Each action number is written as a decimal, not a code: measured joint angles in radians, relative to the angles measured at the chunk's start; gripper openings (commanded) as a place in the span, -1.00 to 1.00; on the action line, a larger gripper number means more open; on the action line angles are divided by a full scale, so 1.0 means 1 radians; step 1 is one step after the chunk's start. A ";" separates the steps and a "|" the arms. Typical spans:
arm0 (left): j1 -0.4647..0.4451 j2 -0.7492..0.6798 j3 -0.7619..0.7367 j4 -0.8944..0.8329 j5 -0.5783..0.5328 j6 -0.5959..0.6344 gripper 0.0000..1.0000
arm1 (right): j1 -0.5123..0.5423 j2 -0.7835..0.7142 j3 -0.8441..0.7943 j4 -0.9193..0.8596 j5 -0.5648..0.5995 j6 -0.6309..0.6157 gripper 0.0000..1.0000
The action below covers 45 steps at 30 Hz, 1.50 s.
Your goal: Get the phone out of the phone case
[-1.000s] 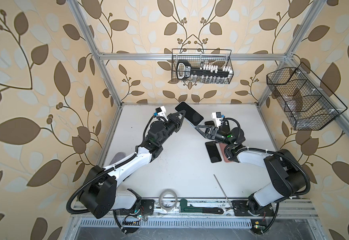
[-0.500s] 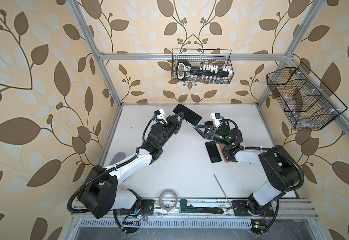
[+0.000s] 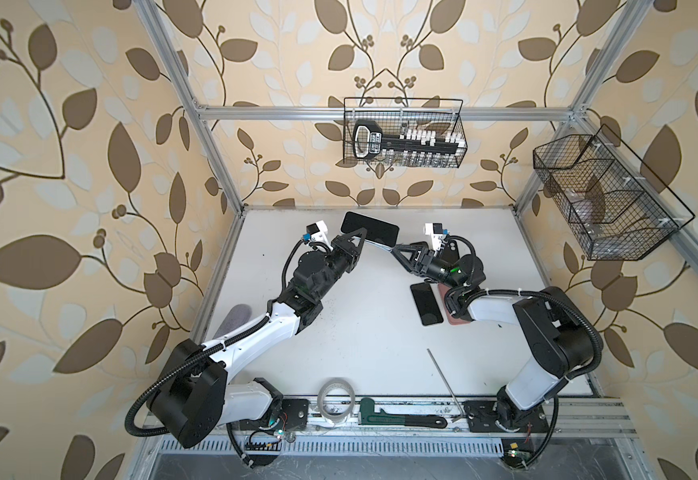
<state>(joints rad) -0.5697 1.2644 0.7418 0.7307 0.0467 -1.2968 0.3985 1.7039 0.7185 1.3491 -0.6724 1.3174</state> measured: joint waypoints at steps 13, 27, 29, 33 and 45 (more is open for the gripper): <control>-0.008 0.042 0.034 -0.003 0.032 0.020 -1.00 | 0.015 0.012 0.027 -0.051 0.045 -0.013 0.07; 0.010 0.045 0.070 -0.065 0.180 0.056 -1.00 | -0.047 0.002 0.006 0.003 -0.055 0.018 0.02; 0.015 0.053 0.093 -0.085 0.214 0.068 -1.00 | -0.058 -0.005 0.006 0.006 -0.063 0.023 0.02; 0.021 0.063 0.117 -0.104 0.269 0.085 -1.00 | -0.077 -0.014 0.006 0.015 -0.087 0.027 0.00; 0.048 0.080 0.176 -0.189 0.441 0.126 -1.00 | -0.127 -0.040 0.006 0.001 -0.190 -0.002 0.02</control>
<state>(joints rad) -0.5220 1.3449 0.9180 0.5415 0.4873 -1.1706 0.2710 1.6634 0.7242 1.3502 -0.8623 1.3151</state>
